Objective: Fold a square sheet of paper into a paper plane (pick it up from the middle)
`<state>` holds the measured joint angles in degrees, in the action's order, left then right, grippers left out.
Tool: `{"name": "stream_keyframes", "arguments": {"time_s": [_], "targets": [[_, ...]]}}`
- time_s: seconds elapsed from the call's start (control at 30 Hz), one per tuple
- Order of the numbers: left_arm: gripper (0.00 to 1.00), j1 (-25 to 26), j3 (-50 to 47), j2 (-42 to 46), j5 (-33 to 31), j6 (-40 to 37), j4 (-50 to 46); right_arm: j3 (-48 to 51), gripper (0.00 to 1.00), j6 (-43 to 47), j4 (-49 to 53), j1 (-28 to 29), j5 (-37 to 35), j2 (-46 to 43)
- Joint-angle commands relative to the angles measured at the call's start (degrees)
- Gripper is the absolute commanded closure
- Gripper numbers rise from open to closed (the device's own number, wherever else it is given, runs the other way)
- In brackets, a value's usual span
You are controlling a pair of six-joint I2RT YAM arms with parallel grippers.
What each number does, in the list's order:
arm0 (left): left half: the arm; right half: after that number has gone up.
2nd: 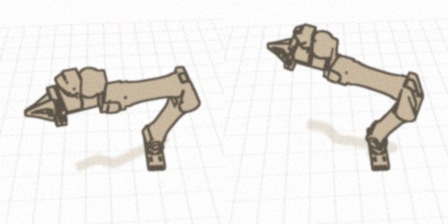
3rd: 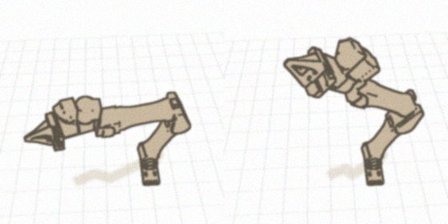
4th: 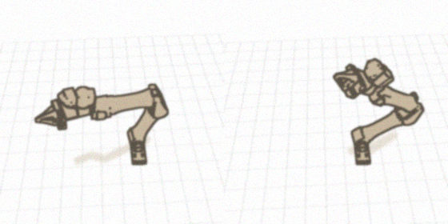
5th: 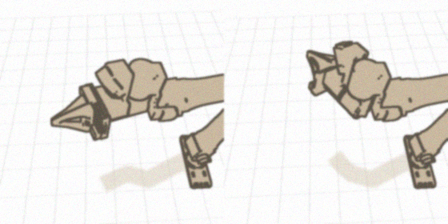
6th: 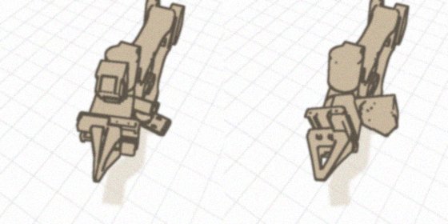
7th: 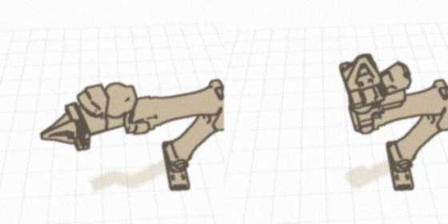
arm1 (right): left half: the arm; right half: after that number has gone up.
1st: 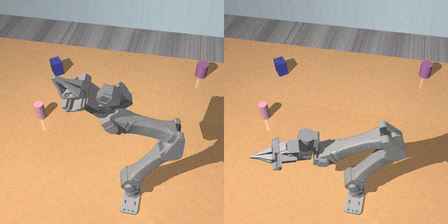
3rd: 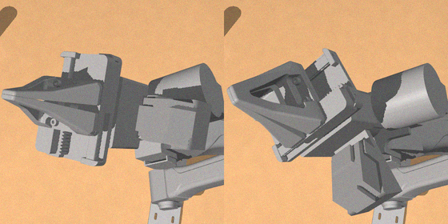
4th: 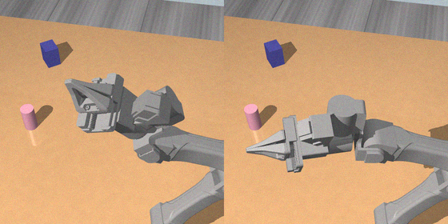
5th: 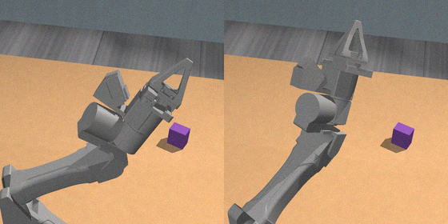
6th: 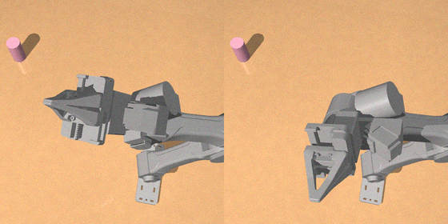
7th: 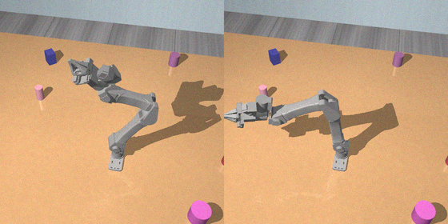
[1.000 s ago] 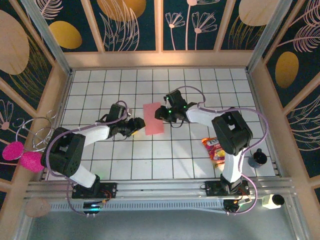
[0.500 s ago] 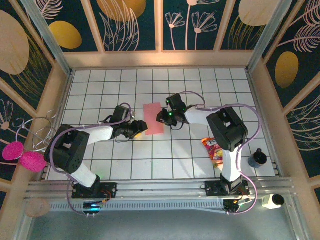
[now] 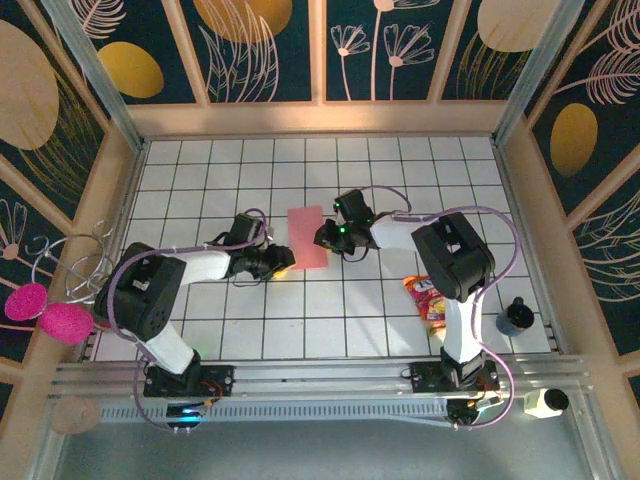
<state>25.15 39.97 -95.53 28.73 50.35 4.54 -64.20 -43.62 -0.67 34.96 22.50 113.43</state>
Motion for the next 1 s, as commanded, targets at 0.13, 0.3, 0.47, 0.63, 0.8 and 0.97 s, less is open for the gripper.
{"name": "stream_keyframes", "arguments": {"time_s": [0.13, 0.3, 0.47, 0.63, 0.8, 0.97], "targets": [[0.66, 0.49, 3.01, -2.34, 4.14, 1.07, 3.55, 2.36, 0.77, -0.51, 2.49, -0.24, -0.88, 2.18], [0.67, 0.42, 5.56, -4.48, 3.76, 0.74, 3.99, 2.92, 0.77, -0.59, 2.04, -0.25, -0.97, 2.14], [0.68, -0.22, 8.83, -6.82, 2.58, -0.81, 2.81, 3.37, 0.77, -0.57, 1.95, -0.33, -1.1, 1.77], [0.71, -1.54, 10.3, -8.76, 1.94, -1.44, 2.32, 3.93, 0.77, -0.59, 1.49, -0.43, -1.32, 1.22], [0.74, -2.29, 11.1, -9.57, 1.95, -1.57, 1.97, 4.2, 0.77, -0.63, 1.26, -0.46, -1.32, 1.03], [0.79, -2.56, 10.64, -9.85, 2.03, -1.22, 2.21, 4.23, 0.77, -0.64, 1.02, -0.53, -1.36, 0.83]]}}
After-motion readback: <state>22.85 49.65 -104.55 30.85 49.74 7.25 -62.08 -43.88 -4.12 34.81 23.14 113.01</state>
